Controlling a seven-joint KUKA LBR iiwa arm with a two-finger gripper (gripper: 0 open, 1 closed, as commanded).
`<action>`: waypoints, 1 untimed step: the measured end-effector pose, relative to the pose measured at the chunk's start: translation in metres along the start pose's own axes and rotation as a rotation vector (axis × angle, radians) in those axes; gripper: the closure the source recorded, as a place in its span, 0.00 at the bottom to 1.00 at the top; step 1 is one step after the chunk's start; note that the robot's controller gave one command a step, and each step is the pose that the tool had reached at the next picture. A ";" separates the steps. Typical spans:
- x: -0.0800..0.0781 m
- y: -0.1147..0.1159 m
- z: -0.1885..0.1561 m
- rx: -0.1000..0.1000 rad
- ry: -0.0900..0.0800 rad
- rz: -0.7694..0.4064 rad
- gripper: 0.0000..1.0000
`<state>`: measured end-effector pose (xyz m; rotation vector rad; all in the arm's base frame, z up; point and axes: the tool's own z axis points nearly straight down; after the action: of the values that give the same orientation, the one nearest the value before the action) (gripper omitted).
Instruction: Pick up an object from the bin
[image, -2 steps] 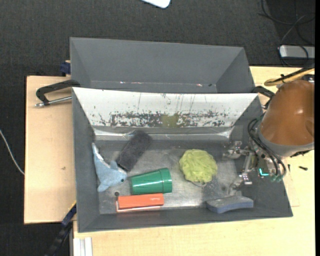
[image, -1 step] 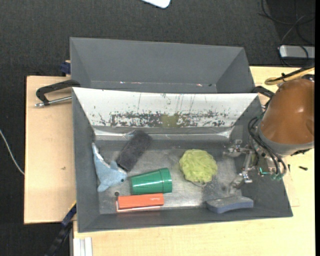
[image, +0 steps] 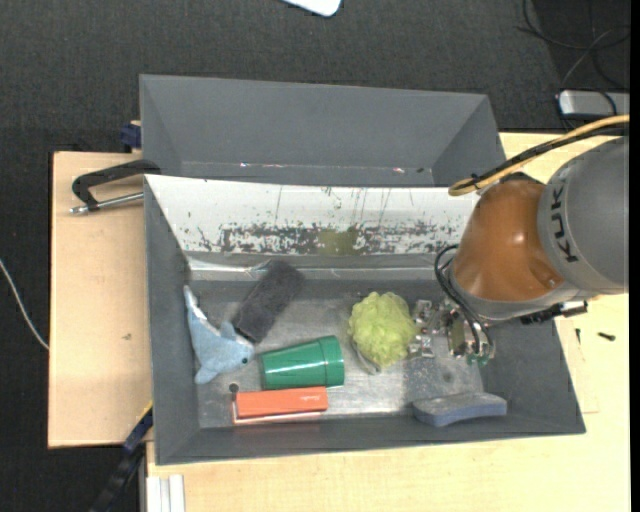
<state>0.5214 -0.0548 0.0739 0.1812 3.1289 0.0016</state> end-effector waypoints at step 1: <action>0.000 0.000 0.000 0.000 0.000 0.000 1.00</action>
Offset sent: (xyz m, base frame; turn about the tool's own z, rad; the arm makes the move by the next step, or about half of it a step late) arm -0.0017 -0.0101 0.1521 -0.0299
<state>0.5214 -0.0548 0.0739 0.1815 3.1289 0.0015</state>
